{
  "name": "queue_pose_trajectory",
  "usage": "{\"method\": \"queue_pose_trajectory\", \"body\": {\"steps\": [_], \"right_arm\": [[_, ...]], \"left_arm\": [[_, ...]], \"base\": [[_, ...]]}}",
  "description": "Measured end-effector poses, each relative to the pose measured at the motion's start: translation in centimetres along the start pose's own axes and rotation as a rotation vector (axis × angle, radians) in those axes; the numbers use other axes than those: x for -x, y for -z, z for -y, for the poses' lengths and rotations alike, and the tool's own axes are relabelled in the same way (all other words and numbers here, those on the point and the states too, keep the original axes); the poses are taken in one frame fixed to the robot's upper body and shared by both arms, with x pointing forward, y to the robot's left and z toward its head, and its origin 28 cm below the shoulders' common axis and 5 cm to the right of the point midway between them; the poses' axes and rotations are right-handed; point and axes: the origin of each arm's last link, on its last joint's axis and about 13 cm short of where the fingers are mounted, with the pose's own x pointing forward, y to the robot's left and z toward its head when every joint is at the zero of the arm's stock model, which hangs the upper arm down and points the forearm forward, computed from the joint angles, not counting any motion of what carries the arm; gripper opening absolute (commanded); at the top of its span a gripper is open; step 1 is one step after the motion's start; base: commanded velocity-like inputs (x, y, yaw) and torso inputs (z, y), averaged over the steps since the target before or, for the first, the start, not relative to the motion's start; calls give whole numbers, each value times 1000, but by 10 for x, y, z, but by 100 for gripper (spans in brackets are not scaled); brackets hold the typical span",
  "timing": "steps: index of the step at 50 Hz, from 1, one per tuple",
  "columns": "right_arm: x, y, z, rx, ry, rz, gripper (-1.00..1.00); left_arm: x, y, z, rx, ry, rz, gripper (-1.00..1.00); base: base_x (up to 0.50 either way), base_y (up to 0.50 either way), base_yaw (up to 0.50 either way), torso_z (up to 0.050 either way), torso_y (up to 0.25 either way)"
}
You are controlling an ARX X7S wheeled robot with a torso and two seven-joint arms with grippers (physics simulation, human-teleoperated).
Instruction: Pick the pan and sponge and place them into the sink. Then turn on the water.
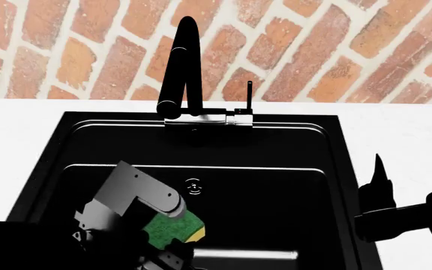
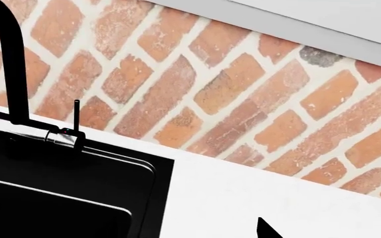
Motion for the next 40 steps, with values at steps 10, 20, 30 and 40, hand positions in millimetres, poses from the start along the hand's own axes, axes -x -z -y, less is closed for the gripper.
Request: {"method": "queue_pose_trajectory", "body": {"steps": [10,20,30,40], "right_arm": [[0,2,0,-5,-1,-1,100],[0,5,-2,-12,-5,-4,100],[-1,9,-3,-19,-9,-8,100],[-1,10,-4,-26,-12,-10,100]], "left_arm": [[-8,15,2,-17,-32,-41,-100],[-21,34,7,-15,-51,-94,-100],[-29,45,10,-13,-63,-123,-100],[-34,52,12,-7,-70,-139,-100]], "base": [[0,0,0,0,0],[0,0,0,0,0],[0,0,0,0,0],[0,0,0,0,1]]}}
